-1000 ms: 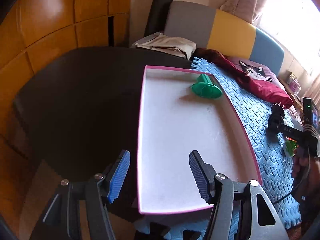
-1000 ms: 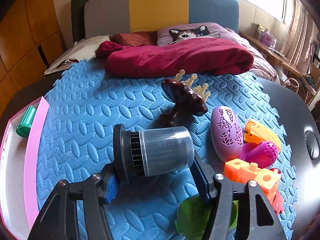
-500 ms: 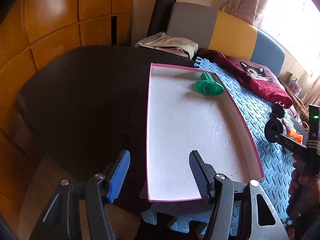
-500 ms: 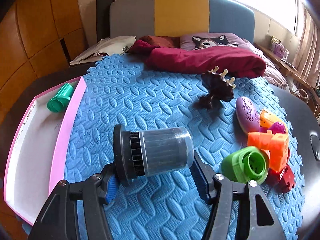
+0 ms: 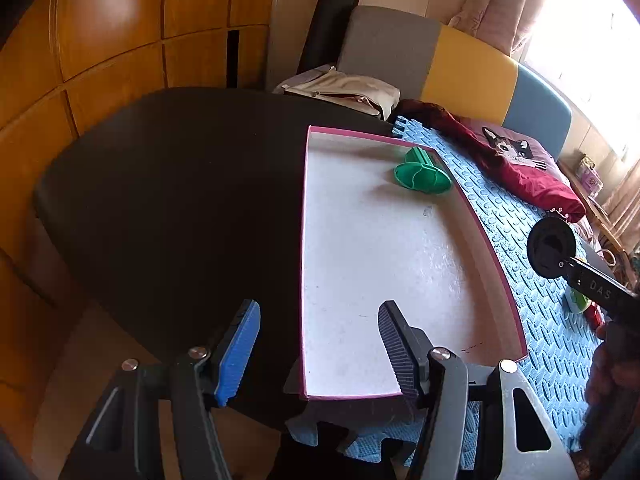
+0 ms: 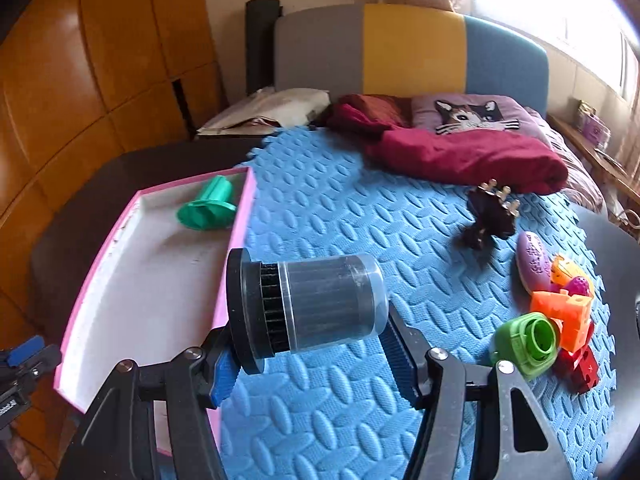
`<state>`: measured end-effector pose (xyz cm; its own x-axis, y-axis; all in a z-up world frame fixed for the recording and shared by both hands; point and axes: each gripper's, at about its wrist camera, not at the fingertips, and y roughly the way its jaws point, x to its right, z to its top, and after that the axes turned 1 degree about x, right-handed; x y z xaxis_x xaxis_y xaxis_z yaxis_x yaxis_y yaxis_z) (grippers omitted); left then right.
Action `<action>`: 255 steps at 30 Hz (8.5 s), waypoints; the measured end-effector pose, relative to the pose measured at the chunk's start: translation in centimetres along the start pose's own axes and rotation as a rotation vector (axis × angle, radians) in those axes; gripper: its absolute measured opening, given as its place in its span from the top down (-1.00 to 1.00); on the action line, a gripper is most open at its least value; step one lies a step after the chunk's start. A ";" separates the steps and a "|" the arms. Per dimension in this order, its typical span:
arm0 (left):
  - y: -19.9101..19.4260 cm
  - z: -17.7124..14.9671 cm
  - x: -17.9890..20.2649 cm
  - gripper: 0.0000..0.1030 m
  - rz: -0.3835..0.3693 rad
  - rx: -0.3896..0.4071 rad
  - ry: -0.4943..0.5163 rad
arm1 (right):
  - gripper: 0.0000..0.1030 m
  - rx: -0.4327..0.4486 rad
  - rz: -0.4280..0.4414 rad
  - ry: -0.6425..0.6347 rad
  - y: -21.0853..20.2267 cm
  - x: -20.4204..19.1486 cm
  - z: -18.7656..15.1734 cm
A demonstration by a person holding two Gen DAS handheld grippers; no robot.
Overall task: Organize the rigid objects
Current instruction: 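Carry the black cup into the tray with the right tool and release, then reach the left tool to the brown bristled brush and grasp it, then carry the brush toward the tray with left tool while right tool grasps green juicer, then lower the brush into the tray and open the left tool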
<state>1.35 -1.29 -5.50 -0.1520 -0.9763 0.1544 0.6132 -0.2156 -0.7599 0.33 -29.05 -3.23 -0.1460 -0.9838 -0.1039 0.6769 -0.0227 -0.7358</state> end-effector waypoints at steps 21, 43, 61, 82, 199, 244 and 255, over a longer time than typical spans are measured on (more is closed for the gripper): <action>0.8 0.2 -1.2 -0.40 -0.002 -0.015 -0.052 | -0.23 -0.076 0.120 -0.192 4.4 -7.9 2.8; 0.8 0.1 -0.7 -0.44 0.013 -0.010 -0.040 | -0.38 -0.073 0.111 -0.129 5.4 -7.1 2.1; -0.4 -0.2 1.2 -0.53 0.001 0.005 0.026 | -0.56 0.017 0.067 -0.050 -0.6 -2.8 0.2; -0.8 2.7 9.0 -0.55 -0.113 0.030 0.207 | -0.56 0.145 -0.321 0.306 -7.6 19.2 1.1; -2.2 1.5 11.8 0.11 -0.393 -0.015 0.224 | -0.25 -0.175 0.045 -0.169 4.1 12.0 -2.0; 10.4 10.5 3.9 -0.40 -0.085 0.017 -0.003 | -0.37 -0.066 0.056 -0.183 4.1 11.7 -2.7; 5.6 5.0 3.9 -0.40 -0.092 0.043 -0.030 | -0.36 -0.065 0.054 -0.184 4.1 11.7 -2.7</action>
<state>8.02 -6.43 -6.01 -0.1864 -0.9524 0.2413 0.6306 -0.3043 -0.7140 -0.55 -40.19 -9.30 0.0276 -0.9993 -0.0244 0.6310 0.0363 -0.7749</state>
